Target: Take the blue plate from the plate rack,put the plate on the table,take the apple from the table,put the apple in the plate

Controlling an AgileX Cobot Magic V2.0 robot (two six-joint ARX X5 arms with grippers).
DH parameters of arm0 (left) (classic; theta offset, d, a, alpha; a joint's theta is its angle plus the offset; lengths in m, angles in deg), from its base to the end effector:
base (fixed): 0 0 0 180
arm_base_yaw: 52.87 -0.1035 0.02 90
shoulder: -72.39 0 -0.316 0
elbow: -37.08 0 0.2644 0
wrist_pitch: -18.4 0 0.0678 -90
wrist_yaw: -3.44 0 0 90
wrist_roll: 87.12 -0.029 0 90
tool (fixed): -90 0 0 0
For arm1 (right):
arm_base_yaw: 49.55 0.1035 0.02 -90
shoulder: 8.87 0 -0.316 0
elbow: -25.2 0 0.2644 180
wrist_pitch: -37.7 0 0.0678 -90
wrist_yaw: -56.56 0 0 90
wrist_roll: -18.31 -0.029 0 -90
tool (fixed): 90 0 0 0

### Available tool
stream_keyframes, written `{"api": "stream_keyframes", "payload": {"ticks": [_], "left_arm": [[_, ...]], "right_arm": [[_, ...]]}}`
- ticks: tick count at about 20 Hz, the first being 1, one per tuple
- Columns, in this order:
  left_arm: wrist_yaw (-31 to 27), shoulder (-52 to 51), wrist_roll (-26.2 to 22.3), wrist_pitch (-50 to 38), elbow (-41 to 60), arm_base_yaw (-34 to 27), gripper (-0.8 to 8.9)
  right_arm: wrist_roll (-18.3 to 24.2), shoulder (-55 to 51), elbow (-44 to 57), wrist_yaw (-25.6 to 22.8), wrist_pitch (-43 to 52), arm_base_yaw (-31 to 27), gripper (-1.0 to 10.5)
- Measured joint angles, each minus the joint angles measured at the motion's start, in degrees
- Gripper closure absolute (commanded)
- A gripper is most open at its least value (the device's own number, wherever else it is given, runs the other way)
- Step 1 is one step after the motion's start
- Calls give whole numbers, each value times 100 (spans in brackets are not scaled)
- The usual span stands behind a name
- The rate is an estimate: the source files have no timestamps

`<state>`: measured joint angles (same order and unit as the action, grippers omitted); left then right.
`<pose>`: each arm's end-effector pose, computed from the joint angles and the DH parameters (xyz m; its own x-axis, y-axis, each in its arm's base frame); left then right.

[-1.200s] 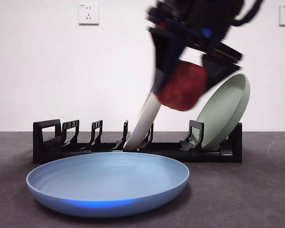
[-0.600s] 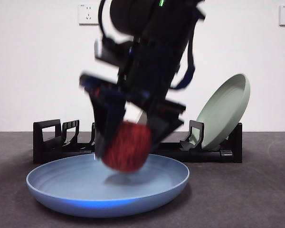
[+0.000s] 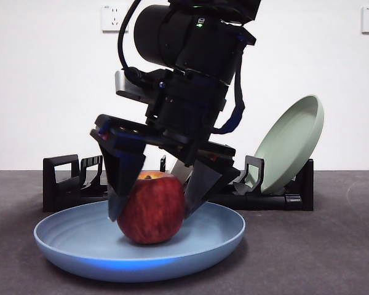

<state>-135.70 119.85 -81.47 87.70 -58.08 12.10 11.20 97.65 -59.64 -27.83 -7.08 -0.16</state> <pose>0.0474 -0.0496 0.4999 0.9426 -0.2312 -0.2408 0.2785 0.9424 0.1855 0.2544 0.3011 0.2202 0.1845 0.3654 -0.9124 -0.7011 0.6995 0.1384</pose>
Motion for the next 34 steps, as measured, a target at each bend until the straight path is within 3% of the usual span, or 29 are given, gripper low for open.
{"api": "stream_keyframes", "payload": {"ticks": [3,9,11,13,14,16,17,19,24,26,29,34], "left_arm": [[-2,155,0,0,0,0,445],[17,866,-15,-155,0,0,446],[131,1180,-179,-269,0,-13,511],[588,1405,-411,-455,0,-127,684],[874,1486,-520,-509,0,-227,787],[1394,1637,-660,-575,0,-505,823],[1646,1698,-708,-616,0,-678,823],[2151,1759,-780,-708,0,-1088,823],[3204,1749,-822,-791,57,-2568,823],[3591,1600,-822,-949,413,-3069,823],[3731,1147,-726,-1425,1397,-3515,823],[3735,-149,-343,-2667,3593,-3633,823]], "right_arm": [[2,-258,-61,-2,-138,-44,443],[2,-1856,-136,-2,-407,-367,443],[15,-2334,-136,-13,-649,-540,447],[50,-2813,-136,-254,-822,-708,482],[79,-3049,-136,-442,-905,-769,592],[175,-3469,-136,-848,-1034,-855,880],[203,-3633,-136,-1040,-1093,-885,967],[229,-3853,-136,-1318,-1207,-940,962],[264,-4081,4,-1333,-1246,-1246,962],[269,-4266,310,-1331,-1084,-1355,962],[323,-4752,1106,-1322,-551,-1512,962],[350,-5987,2761,-1316,380,-1563,962]]}}
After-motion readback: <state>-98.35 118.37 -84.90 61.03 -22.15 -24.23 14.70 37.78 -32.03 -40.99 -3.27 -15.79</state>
